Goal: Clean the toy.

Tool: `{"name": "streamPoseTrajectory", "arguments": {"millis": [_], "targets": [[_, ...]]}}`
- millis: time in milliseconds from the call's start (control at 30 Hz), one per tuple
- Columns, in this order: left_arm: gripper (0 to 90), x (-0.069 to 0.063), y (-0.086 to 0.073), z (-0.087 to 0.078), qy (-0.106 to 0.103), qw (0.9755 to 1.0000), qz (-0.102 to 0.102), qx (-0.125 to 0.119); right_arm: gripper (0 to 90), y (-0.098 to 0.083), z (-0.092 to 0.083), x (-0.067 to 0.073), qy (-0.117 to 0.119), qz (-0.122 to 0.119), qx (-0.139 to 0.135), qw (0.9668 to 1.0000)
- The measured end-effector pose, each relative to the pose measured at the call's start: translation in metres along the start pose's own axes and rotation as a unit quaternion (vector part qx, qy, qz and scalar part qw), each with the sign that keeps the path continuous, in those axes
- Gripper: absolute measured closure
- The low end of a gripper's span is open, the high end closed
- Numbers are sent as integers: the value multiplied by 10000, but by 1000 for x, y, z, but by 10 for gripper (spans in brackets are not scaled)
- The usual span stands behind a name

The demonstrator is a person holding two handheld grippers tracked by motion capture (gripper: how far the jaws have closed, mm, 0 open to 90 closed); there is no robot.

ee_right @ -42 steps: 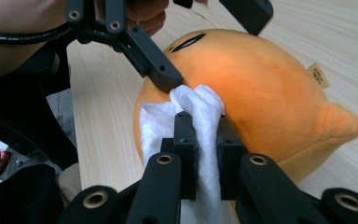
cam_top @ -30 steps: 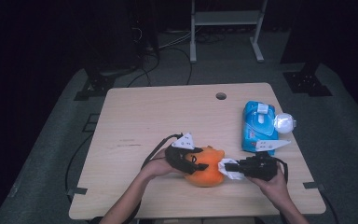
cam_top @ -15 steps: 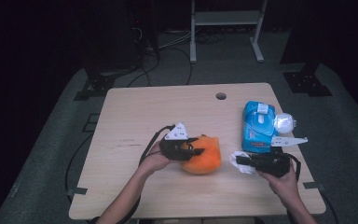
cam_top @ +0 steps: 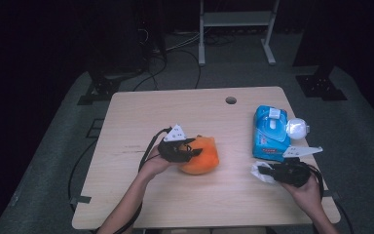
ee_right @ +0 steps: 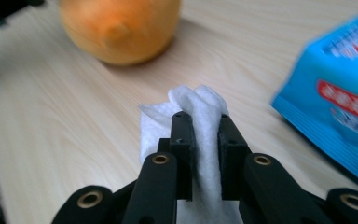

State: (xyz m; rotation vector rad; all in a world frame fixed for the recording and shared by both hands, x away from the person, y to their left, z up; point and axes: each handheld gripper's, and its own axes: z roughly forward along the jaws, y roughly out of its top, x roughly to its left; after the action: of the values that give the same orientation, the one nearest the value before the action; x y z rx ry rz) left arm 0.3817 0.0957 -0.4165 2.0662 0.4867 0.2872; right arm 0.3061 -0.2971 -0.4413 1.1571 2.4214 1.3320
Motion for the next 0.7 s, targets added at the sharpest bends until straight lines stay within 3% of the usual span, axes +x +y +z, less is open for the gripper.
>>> {"name": "streamPoseTrajectory", "arguments": {"millis": [33,200,467,700], "targets": [[495,0,0,0,-15,10000,-1,13,731,-4,1,-5,-99,15,84,9999],[468,0,1,-1,-30,10000,41,55,656,-9,4,-13,-138,154,139,9997],[392,1,2,-5,-62,9999,-51,75,552,-7,0,-15,-66,231,-75,9997],[309,-2,6,-15,-108,9999,-81,-98,509,-4,-4,-12,16,183,-310,9994]]}}
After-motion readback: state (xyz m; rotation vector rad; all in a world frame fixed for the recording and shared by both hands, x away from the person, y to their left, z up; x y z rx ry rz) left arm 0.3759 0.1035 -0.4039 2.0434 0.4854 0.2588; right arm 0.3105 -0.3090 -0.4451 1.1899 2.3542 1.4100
